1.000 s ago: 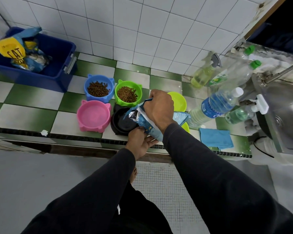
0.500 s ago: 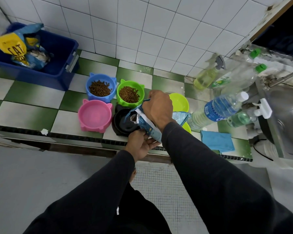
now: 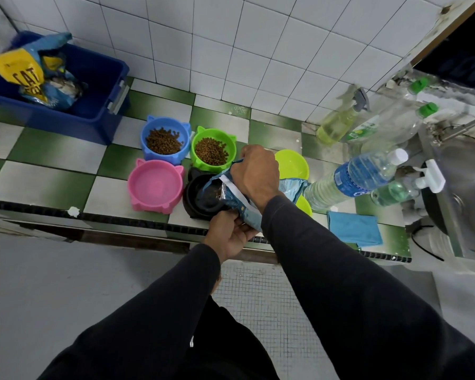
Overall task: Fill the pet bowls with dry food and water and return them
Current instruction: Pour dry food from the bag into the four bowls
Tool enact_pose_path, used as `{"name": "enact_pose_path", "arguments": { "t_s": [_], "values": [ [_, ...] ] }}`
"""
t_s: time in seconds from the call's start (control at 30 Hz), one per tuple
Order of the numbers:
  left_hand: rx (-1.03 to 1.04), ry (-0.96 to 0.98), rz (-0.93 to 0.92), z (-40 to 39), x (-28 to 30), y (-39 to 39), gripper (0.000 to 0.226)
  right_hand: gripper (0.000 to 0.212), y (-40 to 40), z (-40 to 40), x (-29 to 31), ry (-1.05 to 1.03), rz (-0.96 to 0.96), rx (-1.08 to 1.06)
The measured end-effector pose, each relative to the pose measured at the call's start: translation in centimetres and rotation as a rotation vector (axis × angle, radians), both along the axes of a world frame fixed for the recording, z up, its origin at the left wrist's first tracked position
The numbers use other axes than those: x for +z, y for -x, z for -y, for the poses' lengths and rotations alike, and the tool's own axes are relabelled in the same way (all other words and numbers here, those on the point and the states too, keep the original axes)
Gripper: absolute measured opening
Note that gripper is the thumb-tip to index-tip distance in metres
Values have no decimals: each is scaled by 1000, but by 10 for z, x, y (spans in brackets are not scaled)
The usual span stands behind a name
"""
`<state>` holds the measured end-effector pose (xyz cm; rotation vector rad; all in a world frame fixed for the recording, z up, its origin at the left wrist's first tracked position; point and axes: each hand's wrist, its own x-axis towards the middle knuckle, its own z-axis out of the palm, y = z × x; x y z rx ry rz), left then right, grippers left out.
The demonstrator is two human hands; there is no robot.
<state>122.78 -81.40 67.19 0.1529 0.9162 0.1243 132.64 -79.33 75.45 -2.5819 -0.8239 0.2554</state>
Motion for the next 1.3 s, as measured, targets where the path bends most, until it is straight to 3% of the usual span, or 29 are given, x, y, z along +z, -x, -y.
{"name": "enact_pose_path", "arguments": {
  "t_s": [0.33, 0.63, 1.3],
  "values": [
    [-14, -23, -7, -2, -3, -1, 29, 11, -1, -1, -1, 6, -30, 18],
    [3, -10, -23, -2, -4, -2, 29, 30, -4, 2, -3, 10, -23, 18],
    [-20, 21, 19, 0, -7, -5, 28, 25, -8, 5, -7, 0, -18, 8]
  ]
}}
